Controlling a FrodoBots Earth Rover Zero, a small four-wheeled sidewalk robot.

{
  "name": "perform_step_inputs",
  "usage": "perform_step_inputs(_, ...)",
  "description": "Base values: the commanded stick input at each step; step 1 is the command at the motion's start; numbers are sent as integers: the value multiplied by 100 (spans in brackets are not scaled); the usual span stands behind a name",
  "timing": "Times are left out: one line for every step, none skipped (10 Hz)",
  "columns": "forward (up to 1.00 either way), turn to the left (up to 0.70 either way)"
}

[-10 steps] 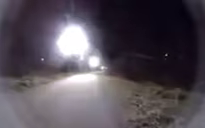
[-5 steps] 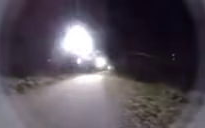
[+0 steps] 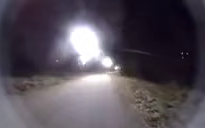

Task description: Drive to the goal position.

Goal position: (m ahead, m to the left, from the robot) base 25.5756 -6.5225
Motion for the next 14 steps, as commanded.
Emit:
perform_step_inputs(100, 2)
perform_step_inputs(100, 0)
perform_step_inputs(100, 0)
perform_step_inputs(100, 0)
perform_step_inputs(100, 0)
perform_step_inputs(100, 0)
perform_step_inputs(100, 0)
perform_step_inputs(100, 0)
perform_step_inputs(100, 0)
perform_step_inputs(100, 0)
perform_step_inputs(100, 0)
perform_step_inputs(100, 0)
perform_step_inputs(100, 0)
perform_step_inputs(100, 0)
